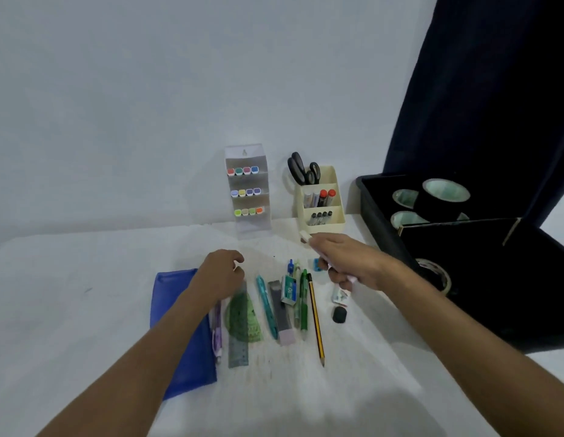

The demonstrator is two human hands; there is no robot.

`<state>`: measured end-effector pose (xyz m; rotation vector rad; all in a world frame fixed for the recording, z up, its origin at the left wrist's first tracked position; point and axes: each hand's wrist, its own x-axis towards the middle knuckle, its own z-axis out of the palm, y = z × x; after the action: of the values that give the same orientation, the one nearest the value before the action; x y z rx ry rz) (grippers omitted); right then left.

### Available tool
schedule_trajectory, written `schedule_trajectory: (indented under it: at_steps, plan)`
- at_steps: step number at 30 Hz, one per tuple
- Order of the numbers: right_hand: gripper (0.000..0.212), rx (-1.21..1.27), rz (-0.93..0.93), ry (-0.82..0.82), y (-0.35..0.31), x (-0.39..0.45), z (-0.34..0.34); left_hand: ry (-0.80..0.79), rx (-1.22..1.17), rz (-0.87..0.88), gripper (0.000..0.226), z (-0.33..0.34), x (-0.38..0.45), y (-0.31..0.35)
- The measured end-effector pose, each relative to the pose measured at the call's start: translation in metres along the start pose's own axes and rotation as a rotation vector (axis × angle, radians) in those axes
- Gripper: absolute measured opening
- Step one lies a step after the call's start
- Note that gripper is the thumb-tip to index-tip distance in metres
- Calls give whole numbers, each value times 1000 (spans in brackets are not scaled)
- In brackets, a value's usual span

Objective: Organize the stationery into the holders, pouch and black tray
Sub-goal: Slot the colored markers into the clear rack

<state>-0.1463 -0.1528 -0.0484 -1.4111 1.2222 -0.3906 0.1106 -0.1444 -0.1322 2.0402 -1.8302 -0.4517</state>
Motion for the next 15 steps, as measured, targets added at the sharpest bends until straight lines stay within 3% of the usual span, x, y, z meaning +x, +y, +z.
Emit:
schedule_trajectory:
  at_steps: [5,8,12,15]
  plan:
    - [37,-214,-29,24,-20,29,22,-4,42,-23,47,-7,8,-1]
    - [34,-346,-166,72,-29,47,35,-55,63,-56,52,-4,8,-5]
    - [36,-539,-386,319,-37,69,38,-75,132,-52,44,3,4,-14]
    - [38,-539,-411,296,-39,81,36,-56,108,-34,40,5,4,-19]
